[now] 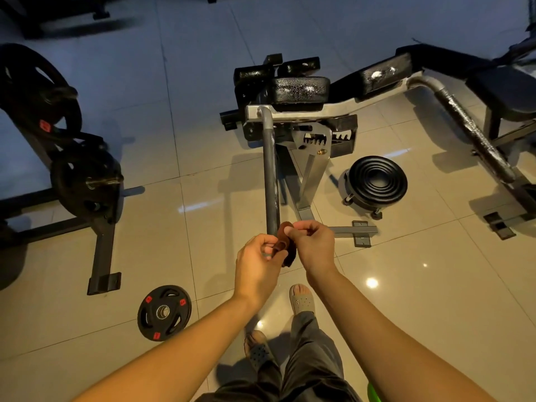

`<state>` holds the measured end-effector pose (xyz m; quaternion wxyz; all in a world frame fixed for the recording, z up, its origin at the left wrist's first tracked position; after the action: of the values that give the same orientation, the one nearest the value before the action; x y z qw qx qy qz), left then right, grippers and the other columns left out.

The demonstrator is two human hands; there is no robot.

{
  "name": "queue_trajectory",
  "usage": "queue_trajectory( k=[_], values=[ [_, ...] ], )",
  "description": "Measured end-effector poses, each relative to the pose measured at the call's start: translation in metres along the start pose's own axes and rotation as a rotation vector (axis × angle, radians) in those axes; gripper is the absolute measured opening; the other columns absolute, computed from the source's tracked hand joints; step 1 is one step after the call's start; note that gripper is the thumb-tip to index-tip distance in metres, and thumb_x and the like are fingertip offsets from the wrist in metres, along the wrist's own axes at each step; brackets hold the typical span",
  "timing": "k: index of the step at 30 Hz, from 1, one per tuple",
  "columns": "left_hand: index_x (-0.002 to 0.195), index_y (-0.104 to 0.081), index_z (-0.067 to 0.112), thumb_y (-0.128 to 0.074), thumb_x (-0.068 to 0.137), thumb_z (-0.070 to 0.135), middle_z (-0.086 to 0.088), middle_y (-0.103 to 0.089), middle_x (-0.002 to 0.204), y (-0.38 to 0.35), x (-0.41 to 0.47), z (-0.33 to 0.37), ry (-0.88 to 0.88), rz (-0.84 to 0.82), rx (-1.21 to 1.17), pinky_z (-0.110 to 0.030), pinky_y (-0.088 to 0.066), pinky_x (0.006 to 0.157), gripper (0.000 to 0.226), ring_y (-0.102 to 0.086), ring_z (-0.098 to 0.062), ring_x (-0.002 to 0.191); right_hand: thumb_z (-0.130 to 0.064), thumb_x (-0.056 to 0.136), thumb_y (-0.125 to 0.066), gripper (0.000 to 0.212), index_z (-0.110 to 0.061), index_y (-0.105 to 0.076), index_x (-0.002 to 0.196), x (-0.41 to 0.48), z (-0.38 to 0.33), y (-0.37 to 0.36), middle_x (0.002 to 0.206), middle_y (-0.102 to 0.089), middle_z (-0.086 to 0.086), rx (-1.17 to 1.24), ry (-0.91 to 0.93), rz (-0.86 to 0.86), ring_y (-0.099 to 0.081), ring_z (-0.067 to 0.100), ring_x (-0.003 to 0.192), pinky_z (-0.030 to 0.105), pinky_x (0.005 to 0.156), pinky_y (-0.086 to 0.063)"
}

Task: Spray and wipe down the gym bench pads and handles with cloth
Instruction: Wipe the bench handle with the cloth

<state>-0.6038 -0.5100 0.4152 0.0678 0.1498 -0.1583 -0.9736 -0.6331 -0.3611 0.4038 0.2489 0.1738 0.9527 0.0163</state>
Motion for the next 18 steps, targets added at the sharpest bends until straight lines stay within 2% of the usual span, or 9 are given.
queue_trajectory(
  k=[2,4,7,9,11,13,14,16,18],
  values=[
    [0.089,-0.069,0.016,-0.077,0.085,0.003,-0.009,-0.070,0.077,0.001,0.005,-0.003,0.060,0.051,-0.040,-0.019,-0.056,0.066,0.016,-0.066,-0.015,0.070,-0.010,0.087,-0.077,0.010,-0.018,-0.072,0.087,-0.001,0.002,-0.007,0.085,-0.073,0.002,-0.026,0.060,-0.010,-0.071,0.020,0.083,0.031,0.075,-0.059],
    [0.086,-0.070,0.014,-0.074,0.085,-0.001,-0.016,-0.069,0.076,0.001,0.006,-0.008,0.091,0.074,-0.066,-0.021,-0.055,0.064,0.015,-0.065,-0.018,0.068,-0.016,0.086,-0.080,0.010,-0.022,-0.075,0.091,-0.003,0.011,-0.012,0.091,-0.075,0.001,-0.028,0.066,-0.040,-0.072,0.022,0.089,0.039,0.079,-0.061],
    [0.090,-0.073,0.026,-0.073,0.087,0.003,-0.003,-0.068,0.088,0.000,0.008,-0.017,0.007,-0.057,0.067,-0.025,-0.058,0.073,0.023,-0.068,-0.016,0.081,-0.016,0.085,-0.081,0.021,-0.017,-0.077,0.105,-0.004,0.023,-0.013,0.096,-0.076,0.001,-0.054,0.047,-0.048,-0.072,0.021,0.093,0.039,0.079,-0.063],
    [0.098,-0.073,0.030,-0.074,0.089,0.007,0.002,-0.064,0.098,0.003,0.008,-0.024,-0.035,-0.185,0.192,-0.026,-0.057,0.081,0.024,-0.065,-0.012,0.087,-0.011,0.085,-0.079,0.021,-0.016,-0.077,0.105,-0.003,0.024,-0.013,0.097,-0.075,0.000,-0.108,0.082,-0.045,-0.070,0.017,0.094,0.035,0.085,-0.060],
    [0.101,-0.073,0.024,-0.069,0.092,0.007,0.002,-0.065,0.098,0.015,0.016,-0.030,-0.028,-0.149,0.225,-0.015,-0.052,0.079,0.019,-0.063,-0.006,0.086,-0.007,0.086,-0.078,0.021,-0.014,-0.076,0.105,0.000,0.023,-0.016,0.099,-0.074,0.000,-0.176,0.127,-0.041,-0.067,0.015,0.095,0.033,0.092,-0.057],
    [0.102,-0.069,0.018,-0.065,0.096,0.009,0.002,-0.068,0.094,0.027,0.027,-0.032,0.048,-0.043,0.186,-0.004,-0.045,0.069,0.012,-0.062,-0.002,0.082,-0.007,0.086,-0.076,0.019,-0.015,-0.074,0.103,0.003,0.018,-0.022,0.098,-0.073,0.000,-0.233,0.181,-0.039,-0.066,0.014,0.094,0.033,0.092,-0.056],
    [0.104,-0.069,0.017,-0.066,0.097,0.013,0.002,-0.068,0.094,0.026,0.032,-0.033,0.109,-0.040,0.142,-0.001,-0.043,0.066,0.009,-0.062,-0.001,0.083,-0.008,0.087,-0.075,0.017,-0.017,-0.073,0.101,0.005,0.016,-0.024,0.096,-0.072,-0.002,-0.254,0.211,-0.039,-0.066,0.014,0.094,0.033,0.090,-0.057],
    [0.109,-0.071,0.012,-0.069,0.097,0.020,0.000,-0.071,0.097,0.015,0.040,-0.036,0.215,-0.105,0.048,-0.001,-0.043,0.063,0.014,-0.064,-0.008,0.083,-0.009,0.087,-0.074,0.016,-0.021,-0.070,0.097,0.007,0.009,-0.029,0.093,-0.071,-0.004,-0.295,0.281,-0.038,-0.066,0.013,0.092,0.033,0.086,-0.057],
    [0.108,-0.074,0.006,-0.070,0.097,0.019,-0.008,-0.076,0.096,0.005,0.044,-0.038,0.247,-0.149,-0.024,-0.005,-0.046,0.063,0.017,-0.068,-0.012,0.082,-0.009,0.087,-0.073,0.018,-0.024,-0.065,0.094,0.011,-0.003,-0.031,0.091,-0.068,-0.007,-0.322,0.361,-0.022,-0.064,0.009,0.089,0.029,0.081,-0.055]
  ],
)
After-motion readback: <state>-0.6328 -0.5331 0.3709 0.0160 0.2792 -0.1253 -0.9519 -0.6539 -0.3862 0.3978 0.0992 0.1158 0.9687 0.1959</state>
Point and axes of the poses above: each hand's wrist, its own x-axis towards the middle knuckle, its own y-axis out of the back of the hand, z = x × y, the point moved 6 cm from there along x, towards the middle knuckle
